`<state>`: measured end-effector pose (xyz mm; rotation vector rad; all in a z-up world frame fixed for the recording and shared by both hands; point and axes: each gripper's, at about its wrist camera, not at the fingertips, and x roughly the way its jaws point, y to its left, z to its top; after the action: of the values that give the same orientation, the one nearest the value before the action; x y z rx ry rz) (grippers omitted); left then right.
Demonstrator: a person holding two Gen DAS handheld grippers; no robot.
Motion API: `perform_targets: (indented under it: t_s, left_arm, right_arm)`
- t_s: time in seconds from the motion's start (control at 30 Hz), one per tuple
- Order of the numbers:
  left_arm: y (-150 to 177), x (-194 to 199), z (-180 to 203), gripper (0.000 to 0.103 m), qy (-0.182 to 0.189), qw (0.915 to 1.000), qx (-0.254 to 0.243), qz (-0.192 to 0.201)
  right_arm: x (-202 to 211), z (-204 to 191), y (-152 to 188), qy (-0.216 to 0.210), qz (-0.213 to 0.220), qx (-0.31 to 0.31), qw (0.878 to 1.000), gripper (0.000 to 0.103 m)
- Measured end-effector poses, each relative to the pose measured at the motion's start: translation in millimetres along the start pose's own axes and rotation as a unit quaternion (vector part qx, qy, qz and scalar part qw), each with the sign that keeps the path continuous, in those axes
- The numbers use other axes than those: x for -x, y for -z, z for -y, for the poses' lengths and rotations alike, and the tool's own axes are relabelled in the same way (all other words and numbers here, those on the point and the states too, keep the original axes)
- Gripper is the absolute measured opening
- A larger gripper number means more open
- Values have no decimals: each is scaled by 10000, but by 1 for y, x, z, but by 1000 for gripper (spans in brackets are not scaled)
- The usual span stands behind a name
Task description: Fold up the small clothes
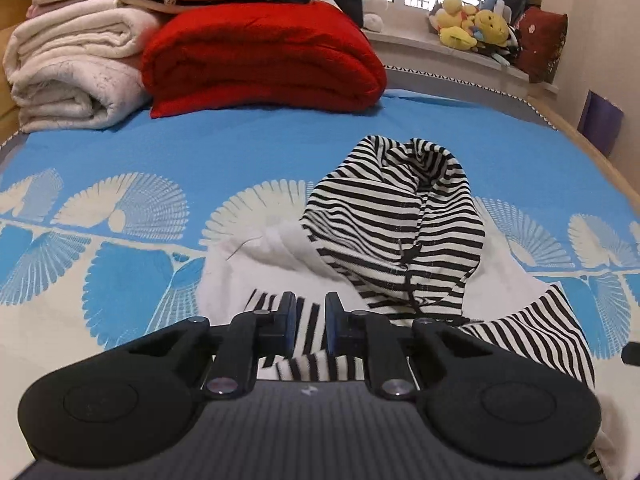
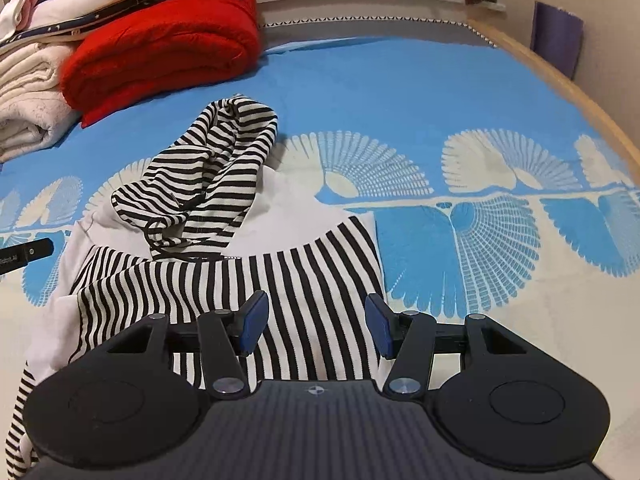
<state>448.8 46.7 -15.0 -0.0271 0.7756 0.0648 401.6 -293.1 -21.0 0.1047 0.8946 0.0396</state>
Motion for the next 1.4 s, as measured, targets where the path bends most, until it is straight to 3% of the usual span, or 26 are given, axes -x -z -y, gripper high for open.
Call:
perform_targets:
  t_s: [0.2,0.43,0.47,0.53,0.57,0.6,0.73,0.77,0.87,1.0,1.1,1.23,1.3,1.4]
  left_arm:
    - [-53,-55,34,17,-13,9999,-152,1]
    - [-144,-173,81,20,157,9996,99,-213]
    - [-153,-190,86,26,132,9996,97,-239]
    - [-172,-227,93,48,67,9994,132,-308]
    - [-179,-246,95,66,49,9991,166,-387]
    - [-183,-261,96,72,59,9986,202,-484]
    - [-189,-307,100,72,-188,9964,424,-708]
    - [-189,-314,102,67,-229,9962,383,-749]
    - [-187,-324,109,3,-262,9966,-35,-777]
    - [-179,-277,113,1,-216,9959,-854,-224]
    - [-157,-191,96,1,211,9920,-1156,462]
    - [-91,-52,46,1,1107,9843,-1050,890]
    - [-43,4,18,1,1561,9820,-880,603]
    - [27,57,-12,2,1888,9779,-799,-403]
  right_arm:
    - [-14,8,-2,192,-149,10,9997,56]
    - [-23,10,-7,205,-213,6,9996,56]
    - [-24,10,-6,211,-235,24,9995,56]
    - [-27,10,-6,232,-280,22,9993,56]
    - [-29,10,-5,237,-301,24,9993,56]
    - [-30,10,-5,240,-324,30,9992,56]
    - [-32,12,-7,294,-350,77,9989,56]
    - [-32,12,-8,314,-340,73,9989,56]
    - [-32,14,-10,346,-349,28,9988,56]
    - [-26,15,-15,303,-320,-21,9990,56]
    - [-15,20,-22,257,-178,-119,9994,56]
    - [-6,29,-25,289,-73,-287,9991,56]
    - [-2,35,-27,288,-48,-488,9984,56]
    - [6,42,-29,226,44,-836,9962,56]
